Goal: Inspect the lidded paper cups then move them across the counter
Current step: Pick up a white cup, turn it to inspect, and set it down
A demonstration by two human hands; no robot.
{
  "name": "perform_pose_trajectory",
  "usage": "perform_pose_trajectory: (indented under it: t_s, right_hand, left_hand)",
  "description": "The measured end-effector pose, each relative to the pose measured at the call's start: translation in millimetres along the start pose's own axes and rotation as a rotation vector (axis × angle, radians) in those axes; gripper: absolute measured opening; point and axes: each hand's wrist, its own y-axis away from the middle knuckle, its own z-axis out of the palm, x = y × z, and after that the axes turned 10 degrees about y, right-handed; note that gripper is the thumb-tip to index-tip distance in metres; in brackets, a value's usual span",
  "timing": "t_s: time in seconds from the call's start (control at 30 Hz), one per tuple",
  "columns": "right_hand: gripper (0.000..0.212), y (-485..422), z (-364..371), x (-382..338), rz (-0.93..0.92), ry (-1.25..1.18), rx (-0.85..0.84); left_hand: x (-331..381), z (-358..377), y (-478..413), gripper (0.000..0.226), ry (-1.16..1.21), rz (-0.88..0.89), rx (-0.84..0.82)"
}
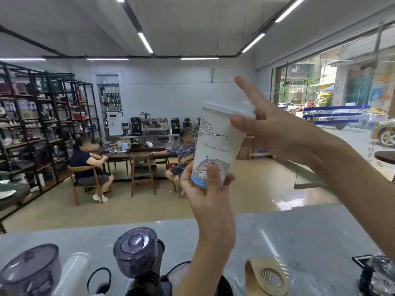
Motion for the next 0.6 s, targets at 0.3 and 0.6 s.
perform_pose_trajectory:
  t_s: [0.3, 0.6]
  right_hand:
    - [0.085, -18.6, 7.5, -11.8, -0.067, 0.103, 0.1]
    - [0.063, -27.2, -19.2, -3.2, -0.063, 0.081, -0.01]
  left_hand:
    - [-22.5, 19.1, 2.3, 0.056, -0.123, 0.21, -0.069]
    - [21.9, 12.5, -23.5, 0.073, 0.458, -0.817, -0.27]
